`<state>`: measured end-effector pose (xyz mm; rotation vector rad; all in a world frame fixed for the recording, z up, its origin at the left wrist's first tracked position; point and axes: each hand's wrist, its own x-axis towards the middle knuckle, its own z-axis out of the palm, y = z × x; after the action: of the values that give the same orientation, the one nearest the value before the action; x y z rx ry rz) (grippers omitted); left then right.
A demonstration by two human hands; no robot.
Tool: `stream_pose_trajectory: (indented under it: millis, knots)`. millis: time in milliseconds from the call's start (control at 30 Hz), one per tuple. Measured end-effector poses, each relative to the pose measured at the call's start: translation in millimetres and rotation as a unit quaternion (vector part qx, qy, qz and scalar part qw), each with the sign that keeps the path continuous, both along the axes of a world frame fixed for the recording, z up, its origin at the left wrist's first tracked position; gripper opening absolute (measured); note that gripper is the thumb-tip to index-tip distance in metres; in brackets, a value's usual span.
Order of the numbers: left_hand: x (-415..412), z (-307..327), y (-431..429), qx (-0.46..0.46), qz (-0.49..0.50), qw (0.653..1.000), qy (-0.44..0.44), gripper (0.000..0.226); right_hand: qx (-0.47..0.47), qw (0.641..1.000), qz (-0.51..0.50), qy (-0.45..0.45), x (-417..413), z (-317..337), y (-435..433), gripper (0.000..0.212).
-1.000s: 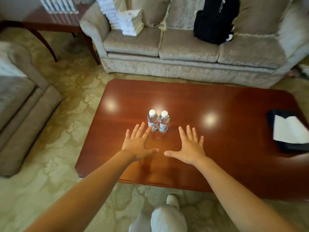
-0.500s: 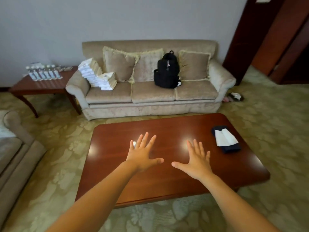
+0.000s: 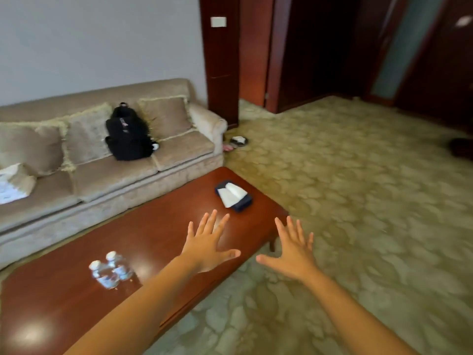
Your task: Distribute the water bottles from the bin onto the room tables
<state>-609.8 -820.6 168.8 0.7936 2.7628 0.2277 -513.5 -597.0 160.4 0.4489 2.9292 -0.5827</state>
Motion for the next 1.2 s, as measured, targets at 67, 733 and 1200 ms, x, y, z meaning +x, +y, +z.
stream_pose_trajectory:
  millis: [67, 733, 1200]
  knots:
    - [17.3, -0.1, 44.9, 0.001, -0.037, 0.999, -0.001, 0.101, 0.007, 0.999, -0.034, 0.003, 36.1, 1.2, 37.7, 0.120]
    - [244.5, -4.1, 384.9, -0.012, -0.380, 0.925, 0.004, 0.120, 0.022, 0.929, -0.368, -0.003, 370.0, 2.3, 263.4, 0.120]
    - [366.2, -14.3, 555.4, -0.006, -0.589, 0.808, -0.006, 0.120, 0.000, 0.820, -0.572, -0.002, 507.2, -4.8, 325.1, 0.116]
